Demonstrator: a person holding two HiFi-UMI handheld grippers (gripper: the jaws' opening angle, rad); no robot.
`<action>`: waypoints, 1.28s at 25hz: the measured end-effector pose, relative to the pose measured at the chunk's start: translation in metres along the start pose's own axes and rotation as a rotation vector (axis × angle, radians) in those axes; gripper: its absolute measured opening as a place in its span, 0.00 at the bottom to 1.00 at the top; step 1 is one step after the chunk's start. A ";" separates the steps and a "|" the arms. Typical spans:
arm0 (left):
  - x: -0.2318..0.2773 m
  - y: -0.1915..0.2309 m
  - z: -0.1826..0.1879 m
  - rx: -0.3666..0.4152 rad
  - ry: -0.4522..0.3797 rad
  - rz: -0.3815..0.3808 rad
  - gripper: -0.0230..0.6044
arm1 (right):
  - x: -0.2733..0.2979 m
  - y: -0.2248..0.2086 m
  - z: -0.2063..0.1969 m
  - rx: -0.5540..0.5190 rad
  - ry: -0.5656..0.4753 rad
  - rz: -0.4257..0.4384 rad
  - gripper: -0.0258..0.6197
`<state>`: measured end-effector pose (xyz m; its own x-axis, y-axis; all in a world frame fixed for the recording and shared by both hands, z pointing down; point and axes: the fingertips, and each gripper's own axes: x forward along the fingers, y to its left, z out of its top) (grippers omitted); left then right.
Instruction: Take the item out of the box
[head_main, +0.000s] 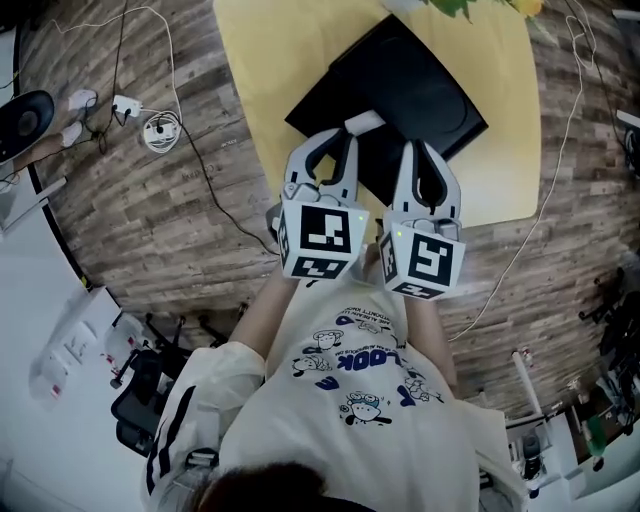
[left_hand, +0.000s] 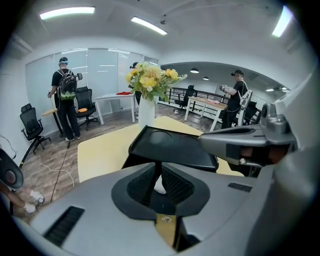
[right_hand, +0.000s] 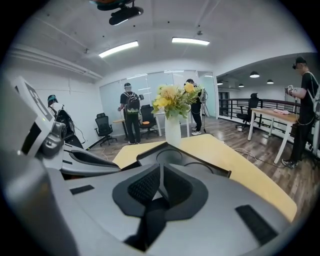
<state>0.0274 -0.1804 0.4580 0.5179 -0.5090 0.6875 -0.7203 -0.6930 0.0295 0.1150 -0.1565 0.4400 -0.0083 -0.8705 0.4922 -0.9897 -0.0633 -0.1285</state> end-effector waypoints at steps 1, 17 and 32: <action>0.002 -0.001 0.000 0.007 0.007 -0.003 0.08 | 0.001 -0.002 -0.001 0.002 0.003 -0.002 0.10; 0.029 -0.003 -0.019 0.192 0.188 -0.068 0.28 | 0.002 -0.017 -0.017 0.048 0.049 -0.042 0.10; 0.052 -0.014 -0.024 0.301 0.289 -0.173 0.36 | -0.002 -0.018 -0.028 0.092 0.069 -0.065 0.10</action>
<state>0.0536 -0.1848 0.5105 0.4386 -0.2385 0.8665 -0.4461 -0.8948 -0.0205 0.1292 -0.1404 0.4655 0.0430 -0.8277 0.5596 -0.9713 -0.1658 -0.1706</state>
